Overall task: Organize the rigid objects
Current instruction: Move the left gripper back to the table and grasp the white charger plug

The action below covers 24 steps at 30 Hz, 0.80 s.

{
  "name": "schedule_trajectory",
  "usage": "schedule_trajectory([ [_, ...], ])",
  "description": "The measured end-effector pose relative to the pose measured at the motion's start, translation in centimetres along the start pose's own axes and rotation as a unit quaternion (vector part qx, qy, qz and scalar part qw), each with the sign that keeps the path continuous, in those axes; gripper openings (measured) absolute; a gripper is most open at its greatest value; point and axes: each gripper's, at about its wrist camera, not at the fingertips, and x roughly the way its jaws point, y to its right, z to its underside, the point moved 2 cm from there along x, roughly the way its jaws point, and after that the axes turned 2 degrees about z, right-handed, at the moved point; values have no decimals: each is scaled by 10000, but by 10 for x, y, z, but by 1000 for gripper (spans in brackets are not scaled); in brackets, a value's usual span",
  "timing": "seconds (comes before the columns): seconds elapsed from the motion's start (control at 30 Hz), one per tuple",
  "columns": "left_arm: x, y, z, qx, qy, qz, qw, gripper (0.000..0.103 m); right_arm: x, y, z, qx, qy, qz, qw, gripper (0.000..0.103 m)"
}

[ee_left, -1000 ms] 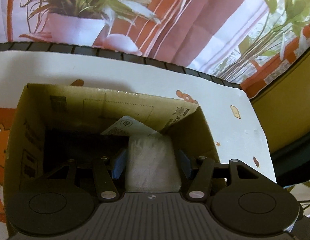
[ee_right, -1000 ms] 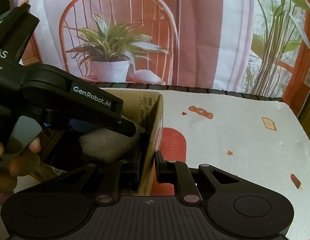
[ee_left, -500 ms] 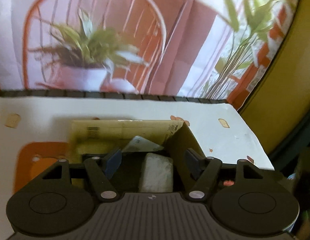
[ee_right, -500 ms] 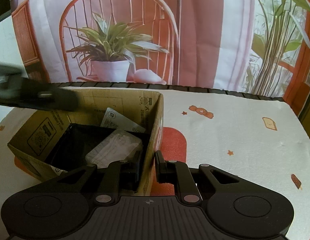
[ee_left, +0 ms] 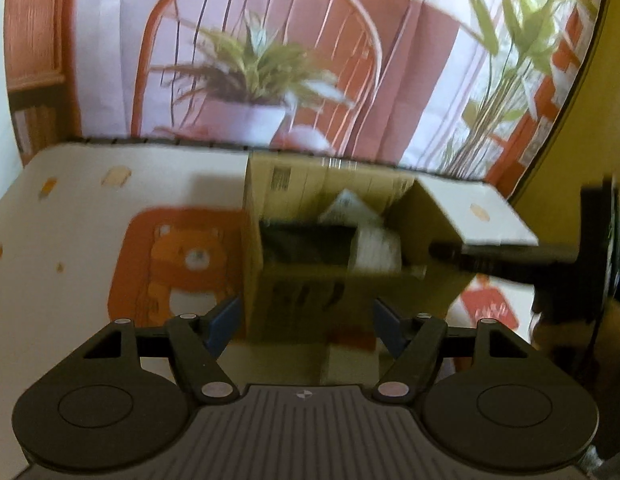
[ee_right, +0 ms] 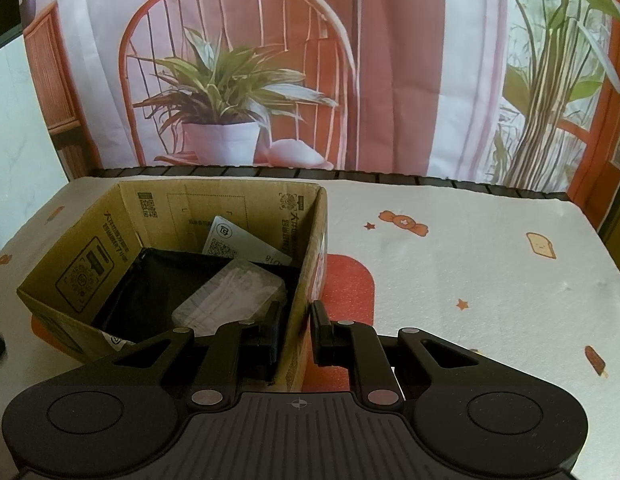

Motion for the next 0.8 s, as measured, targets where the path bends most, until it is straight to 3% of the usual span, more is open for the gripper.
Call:
schedule_trajectory([
  [0.37, 37, 19, 16, 371, -569, 273, 9973, 72, -1, -1, 1, 14, 11, -11, 10000, 14],
  [0.67, 78, 35, 31, 819, -1189, 68, 9895, 63, -1, 0, 1, 31, 13, -46, 10000, 15],
  [0.8, 83, 37, 31, 951, -1167, -32, 9886, 63, -1, 1, 1, 37, 15, -56, 10000, 15],
])
